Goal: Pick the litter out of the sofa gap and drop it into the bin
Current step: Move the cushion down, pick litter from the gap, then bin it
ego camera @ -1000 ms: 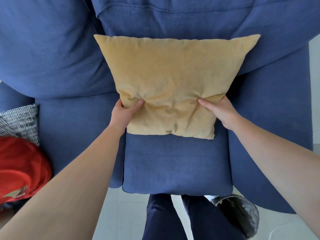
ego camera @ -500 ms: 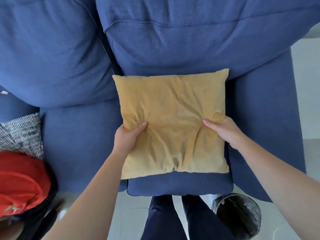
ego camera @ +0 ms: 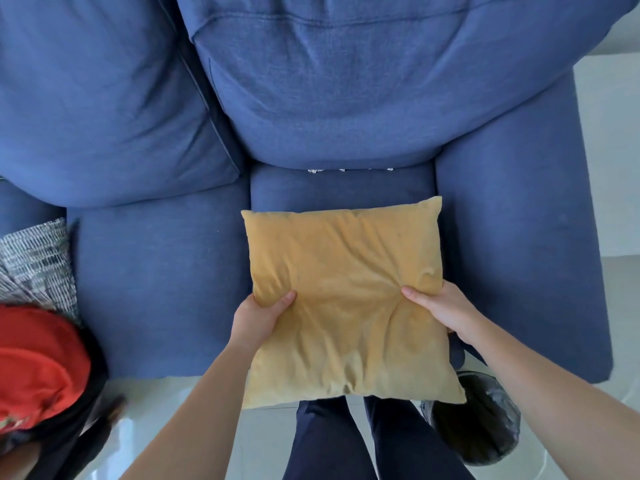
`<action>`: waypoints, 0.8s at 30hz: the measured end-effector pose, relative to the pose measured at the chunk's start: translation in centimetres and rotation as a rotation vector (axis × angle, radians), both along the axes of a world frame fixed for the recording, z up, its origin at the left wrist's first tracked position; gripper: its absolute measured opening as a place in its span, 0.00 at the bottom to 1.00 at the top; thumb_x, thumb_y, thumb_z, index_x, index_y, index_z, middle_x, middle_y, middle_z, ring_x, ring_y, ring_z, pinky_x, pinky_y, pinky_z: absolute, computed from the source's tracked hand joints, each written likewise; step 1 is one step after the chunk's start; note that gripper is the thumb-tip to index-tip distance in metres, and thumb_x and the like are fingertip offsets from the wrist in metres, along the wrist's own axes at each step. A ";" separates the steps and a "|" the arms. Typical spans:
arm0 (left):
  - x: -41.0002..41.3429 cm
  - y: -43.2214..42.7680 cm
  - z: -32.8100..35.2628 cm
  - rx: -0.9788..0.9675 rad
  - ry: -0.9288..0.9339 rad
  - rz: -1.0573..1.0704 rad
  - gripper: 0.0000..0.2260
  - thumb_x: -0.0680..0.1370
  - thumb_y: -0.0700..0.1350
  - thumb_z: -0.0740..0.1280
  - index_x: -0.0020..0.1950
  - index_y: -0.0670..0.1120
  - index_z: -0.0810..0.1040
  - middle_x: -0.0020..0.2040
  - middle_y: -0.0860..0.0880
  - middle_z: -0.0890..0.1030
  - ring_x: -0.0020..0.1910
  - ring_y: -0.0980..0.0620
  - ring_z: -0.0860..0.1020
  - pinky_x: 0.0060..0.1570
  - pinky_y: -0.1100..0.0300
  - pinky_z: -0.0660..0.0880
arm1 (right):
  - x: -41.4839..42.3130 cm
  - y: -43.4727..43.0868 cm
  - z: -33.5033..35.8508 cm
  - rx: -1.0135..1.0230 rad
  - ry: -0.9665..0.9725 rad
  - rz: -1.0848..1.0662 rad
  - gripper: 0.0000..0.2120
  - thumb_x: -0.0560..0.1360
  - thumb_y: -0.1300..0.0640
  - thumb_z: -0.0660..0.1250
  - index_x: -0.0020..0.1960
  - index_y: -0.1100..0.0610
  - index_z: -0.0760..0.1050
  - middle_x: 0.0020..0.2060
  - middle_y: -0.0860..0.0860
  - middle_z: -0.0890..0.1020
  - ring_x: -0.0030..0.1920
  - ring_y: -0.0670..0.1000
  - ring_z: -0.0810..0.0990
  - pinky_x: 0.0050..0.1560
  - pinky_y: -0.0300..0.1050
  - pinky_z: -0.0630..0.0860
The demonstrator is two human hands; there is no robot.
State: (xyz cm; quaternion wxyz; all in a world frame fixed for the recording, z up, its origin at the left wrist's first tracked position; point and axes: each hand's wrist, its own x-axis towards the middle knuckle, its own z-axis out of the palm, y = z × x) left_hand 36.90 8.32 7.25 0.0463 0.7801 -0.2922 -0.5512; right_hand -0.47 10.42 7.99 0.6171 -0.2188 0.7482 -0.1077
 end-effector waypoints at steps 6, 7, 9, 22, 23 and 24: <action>-0.7 -1.0 -2.9 0.041 -0.105 -0.101 0.34 0.72 0.69 0.75 0.67 0.46 0.78 0.61 0.48 0.82 0.56 0.47 0.82 0.55 0.49 0.81 | 0.1 -1.2 -2.7 0.076 0.008 0.054 0.30 0.74 0.37 0.76 0.70 0.49 0.76 0.59 0.47 0.84 0.56 0.51 0.82 0.48 0.47 0.76; -0.9 -1.2 -3.3 0.061 -0.106 -0.108 0.37 0.73 0.70 0.74 0.70 0.44 0.76 0.63 0.46 0.81 0.59 0.45 0.81 0.60 0.46 0.80 | 0.1 -1.4 -3.3 0.082 0.009 0.067 0.32 0.75 0.37 0.76 0.73 0.51 0.76 0.63 0.49 0.83 0.60 0.54 0.82 0.53 0.50 0.76; -1.3 -1.5 -3.8 0.086 -0.098 -0.111 0.40 0.73 0.70 0.73 0.74 0.43 0.74 0.66 0.45 0.79 0.62 0.43 0.80 0.64 0.44 0.79 | 0.1 -1.8 -4.0 0.085 0.007 0.083 0.33 0.76 0.38 0.75 0.75 0.52 0.75 0.66 0.52 0.82 0.63 0.56 0.80 0.58 0.51 0.75; -2.8 -2.4 -1.7 0.074 -0.198 -0.017 0.46 0.73 0.65 0.77 0.83 0.44 0.64 0.75 0.43 0.70 0.72 0.38 0.74 0.71 0.38 0.74 | -0.7 -2.9 -2.8 0.116 0.118 0.052 0.45 0.67 0.40 0.83 0.77 0.54 0.69 0.62 0.51 0.80 0.57 0.54 0.81 0.53 0.52 0.78; -3.0 -3.1 -1.2 0.022 -0.222 -0.004 0.46 0.74 0.63 0.77 0.84 0.46 0.61 0.78 0.44 0.67 0.75 0.38 0.71 0.72 0.37 0.72 | -0.8 -3.4 -2.4 0.089 0.180 0.079 0.48 0.67 0.42 0.84 0.79 0.55 0.67 0.65 0.52 0.78 0.61 0.56 0.80 0.58 0.55 0.79; -3.1 -4.0 -0.6 -0.058 -0.247 0.004 0.45 0.74 0.60 0.76 0.85 0.49 0.60 0.79 0.45 0.66 0.77 0.39 0.69 0.73 0.37 0.71 | -0.7 -4.0 -1.9 0.048 0.251 0.107 0.48 0.67 0.43 0.83 0.80 0.55 0.65 0.67 0.53 0.75 0.62 0.58 0.80 0.58 0.56 0.80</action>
